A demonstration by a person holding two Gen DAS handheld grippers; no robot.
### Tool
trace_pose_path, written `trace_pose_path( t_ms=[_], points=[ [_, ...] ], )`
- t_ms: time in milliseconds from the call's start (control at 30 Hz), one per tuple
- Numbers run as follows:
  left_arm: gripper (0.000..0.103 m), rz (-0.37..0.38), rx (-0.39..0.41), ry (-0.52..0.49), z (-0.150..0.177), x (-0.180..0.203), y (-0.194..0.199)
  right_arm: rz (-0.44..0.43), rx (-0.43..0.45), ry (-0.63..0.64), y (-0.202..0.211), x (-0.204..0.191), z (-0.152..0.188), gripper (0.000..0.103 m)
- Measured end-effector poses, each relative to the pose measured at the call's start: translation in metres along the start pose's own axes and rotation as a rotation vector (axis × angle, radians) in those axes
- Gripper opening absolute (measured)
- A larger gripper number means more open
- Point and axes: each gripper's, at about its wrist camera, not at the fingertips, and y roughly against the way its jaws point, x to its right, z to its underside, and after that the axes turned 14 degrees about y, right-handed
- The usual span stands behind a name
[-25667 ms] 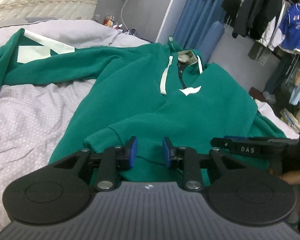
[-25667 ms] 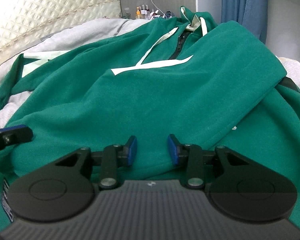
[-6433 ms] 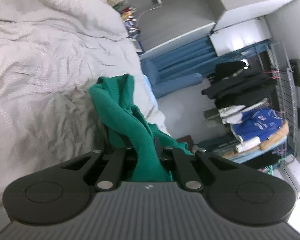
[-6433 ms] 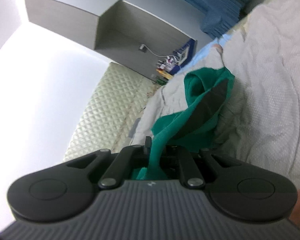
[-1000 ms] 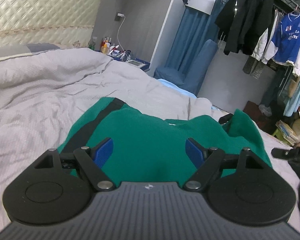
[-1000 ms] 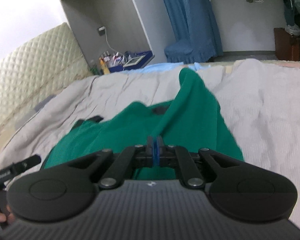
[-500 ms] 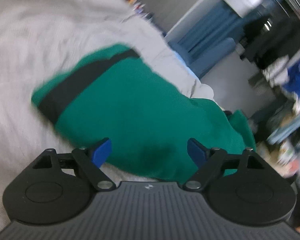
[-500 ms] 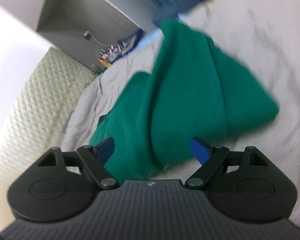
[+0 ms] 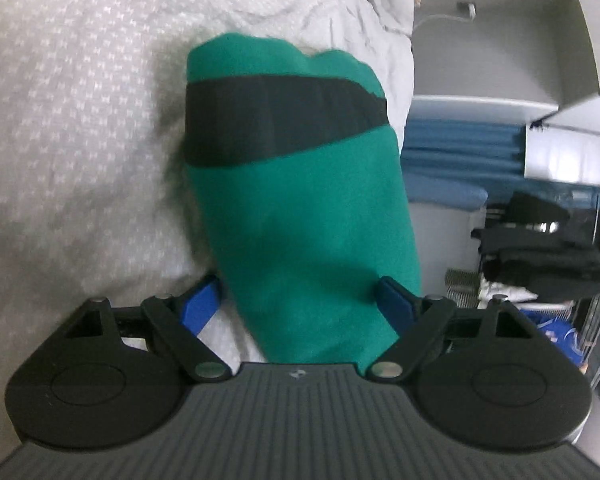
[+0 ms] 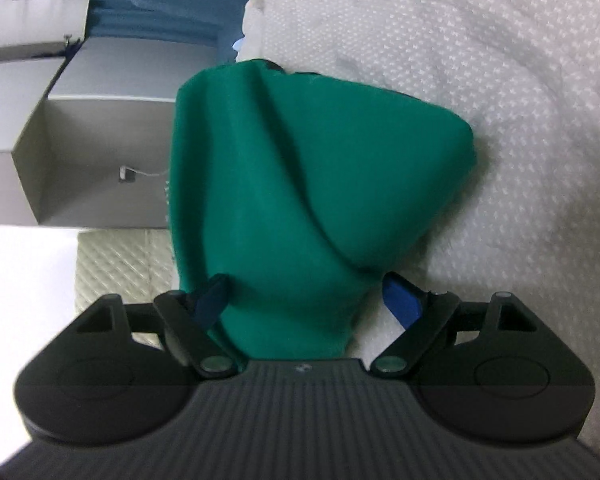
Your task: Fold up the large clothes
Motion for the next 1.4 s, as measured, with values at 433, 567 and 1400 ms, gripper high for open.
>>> trace_pose_path(
  t_ms=[433, 567, 1400],
  points=[
    [0.058, -0.01, 0.119, -0.162, -0.014, 0.024, -0.018, -0.039, 0.02, 0.117, -0.018, -0.017, -0.019, 0.068],
    [0.026, 0.014, 0.162, -0.238, -0.008, 0.036, -0.011, -0.008, 0.034, 0.187, -0.017, -0.03, -0.02, 0.048],
    [0.021, -0.034, 0.189, -0.411, 0.083, 0.034, 0.125, 0.007, 0.071, 0.261, 0.095, -0.046, 0.027, 0.038]
  ],
)
